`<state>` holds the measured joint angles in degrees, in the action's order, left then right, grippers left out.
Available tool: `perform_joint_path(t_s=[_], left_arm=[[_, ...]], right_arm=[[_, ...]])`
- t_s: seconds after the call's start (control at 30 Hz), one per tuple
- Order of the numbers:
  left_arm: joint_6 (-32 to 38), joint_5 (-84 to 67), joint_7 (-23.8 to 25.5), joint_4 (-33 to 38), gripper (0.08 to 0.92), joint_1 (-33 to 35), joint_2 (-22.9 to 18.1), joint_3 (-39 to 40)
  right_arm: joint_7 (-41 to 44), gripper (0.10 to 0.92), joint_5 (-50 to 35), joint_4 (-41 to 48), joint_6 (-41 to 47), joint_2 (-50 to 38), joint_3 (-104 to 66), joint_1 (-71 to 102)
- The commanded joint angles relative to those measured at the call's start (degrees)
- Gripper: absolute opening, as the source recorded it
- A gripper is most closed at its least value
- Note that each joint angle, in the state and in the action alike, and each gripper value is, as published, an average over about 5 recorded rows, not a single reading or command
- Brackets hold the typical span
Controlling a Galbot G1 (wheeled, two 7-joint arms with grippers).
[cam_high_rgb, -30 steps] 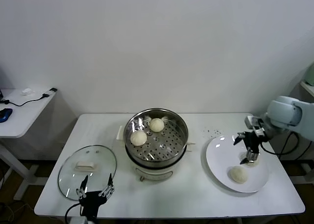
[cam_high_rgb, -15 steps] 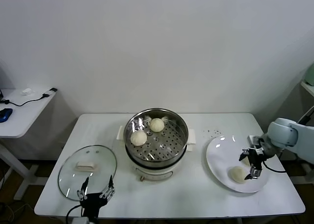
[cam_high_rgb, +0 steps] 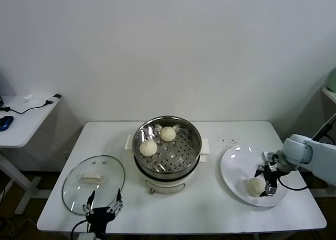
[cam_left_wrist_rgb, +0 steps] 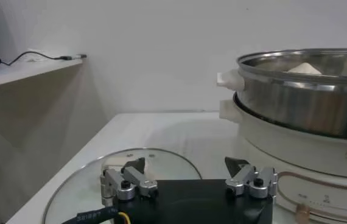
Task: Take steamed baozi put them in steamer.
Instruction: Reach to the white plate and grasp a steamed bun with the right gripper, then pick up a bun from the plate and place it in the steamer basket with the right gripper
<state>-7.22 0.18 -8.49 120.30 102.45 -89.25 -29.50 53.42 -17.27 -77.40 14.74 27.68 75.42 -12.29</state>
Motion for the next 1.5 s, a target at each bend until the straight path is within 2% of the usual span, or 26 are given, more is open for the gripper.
perform_joint_path(t_s=[0.03, 0.27, 0.53, 0.77, 0.93, 1.2, 1.4, 1.5], left_arm=[[0.0, 0.1, -0.1, 0.0, 0.823, 0.1, -0.1, 0.1], [0.0, 0.3, -0.2, 0.1, 0.823, 0.2, -0.3, 0.1], [0.2, 0.7, -0.2, 0.6, 0.823, 0.6, -0.5, 0.5], [0.4, 1.0, -0.1, 1.2, 0.823, 1.0, -0.3, 0.8], [0.5, 1.5, -0.1, 1.9, 0.823, 1.3, -0.4, 1.1], [1.0, 1.7, -0.1, 2.8, 0.823, 2.2, -0.1, 0.7], [1.1, 1.7, -0.3, 3.2, 0.823, 2.6, 0.0, 0.0], [1.1, 1.6, -0.4, 3.5, 0.823, 2.8, 0.2, -0.4]], right_arm=[[0.0, 0.817, 0.9, 1.2, -0.1, 0.6, -2.2, 2.5], [0.8, 0.749, 1.4, 1.1, -0.3, 0.5, -2.8, 2.3], [2.1, 0.721, 1.3, -0.5, -1.2, -0.4, -2.8, -0.8], [8.2, 0.714, 5.0, -1.7, -6.9, 0.1, -1.2, -14.2], [13.4, 0.714, 3.2, -0.4, -14.1, 6.6, 2.7, -31.3], [16.4, 0.716, -8.5, -3.0, -22.2, 22.1, 4.7, -44.4], [16.2, 0.715, -3.6, -9.3, -27.8, 32.1, 4.4, -43.7], [14.6, 0.713, 0.1, -9.6, -31.9, 36.8, 5.4, -41.0]])
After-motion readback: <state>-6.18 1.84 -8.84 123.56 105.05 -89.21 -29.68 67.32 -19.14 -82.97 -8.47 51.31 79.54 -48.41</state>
